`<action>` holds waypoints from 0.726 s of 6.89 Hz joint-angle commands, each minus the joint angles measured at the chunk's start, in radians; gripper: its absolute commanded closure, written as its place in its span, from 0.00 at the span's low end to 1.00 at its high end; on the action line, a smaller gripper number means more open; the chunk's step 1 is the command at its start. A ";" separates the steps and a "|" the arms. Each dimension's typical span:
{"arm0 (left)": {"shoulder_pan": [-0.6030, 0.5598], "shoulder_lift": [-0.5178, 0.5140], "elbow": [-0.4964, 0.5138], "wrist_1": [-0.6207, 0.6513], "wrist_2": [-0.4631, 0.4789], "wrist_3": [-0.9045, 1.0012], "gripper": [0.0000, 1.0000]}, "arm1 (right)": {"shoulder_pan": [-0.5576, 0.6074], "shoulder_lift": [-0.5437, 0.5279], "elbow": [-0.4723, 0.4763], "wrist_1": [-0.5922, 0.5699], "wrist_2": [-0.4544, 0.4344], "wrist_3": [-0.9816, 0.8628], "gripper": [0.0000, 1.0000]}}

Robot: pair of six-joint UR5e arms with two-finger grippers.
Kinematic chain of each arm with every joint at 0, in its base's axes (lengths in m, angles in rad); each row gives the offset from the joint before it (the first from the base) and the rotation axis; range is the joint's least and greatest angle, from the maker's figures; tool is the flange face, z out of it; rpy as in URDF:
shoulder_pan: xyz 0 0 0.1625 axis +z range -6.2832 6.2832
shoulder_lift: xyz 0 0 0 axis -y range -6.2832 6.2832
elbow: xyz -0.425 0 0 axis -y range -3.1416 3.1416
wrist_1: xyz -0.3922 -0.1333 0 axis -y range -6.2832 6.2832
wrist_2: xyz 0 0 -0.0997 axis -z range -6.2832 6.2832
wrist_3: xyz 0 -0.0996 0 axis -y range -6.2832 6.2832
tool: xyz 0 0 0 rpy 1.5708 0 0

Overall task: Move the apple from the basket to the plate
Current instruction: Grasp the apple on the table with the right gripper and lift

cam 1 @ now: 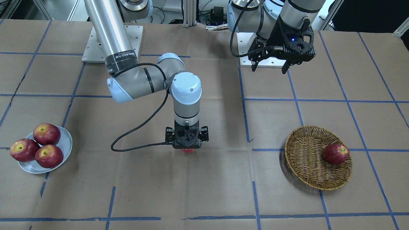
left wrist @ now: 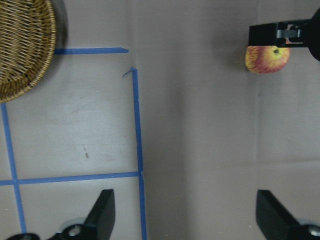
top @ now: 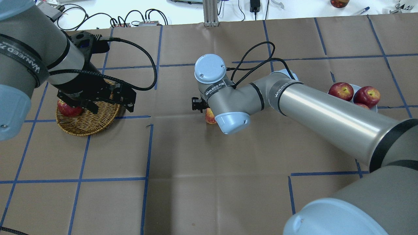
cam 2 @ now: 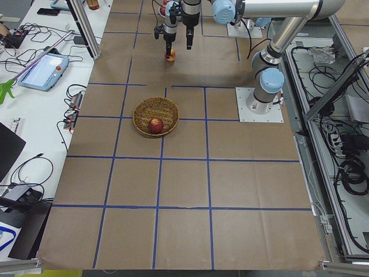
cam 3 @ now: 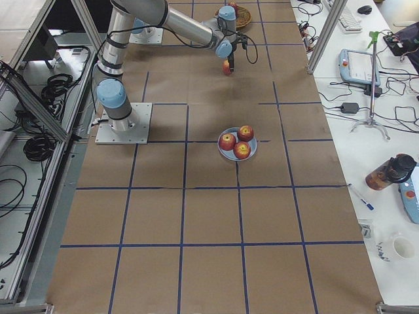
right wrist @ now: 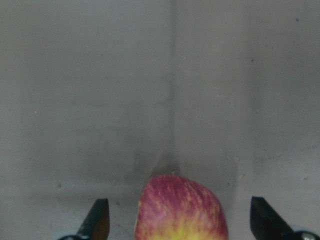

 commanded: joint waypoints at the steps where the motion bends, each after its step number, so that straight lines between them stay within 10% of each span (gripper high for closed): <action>1: 0.003 -0.021 0.046 -0.006 0.051 0.006 0.01 | -0.001 0.005 0.025 -0.002 -0.001 -0.010 0.22; 3: 0.003 -0.032 0.054 -0.010 0.118 -0.003 0.01 | -0.005 -0.007 0.013 0.000 -0.002 -0.011 0.47; 5: 0.003 -0.032 0.063 -0.008 0.119 0.003 0.01 | -0.037 -0.069 -0.015 0.026 -0.002 -0.021 0.48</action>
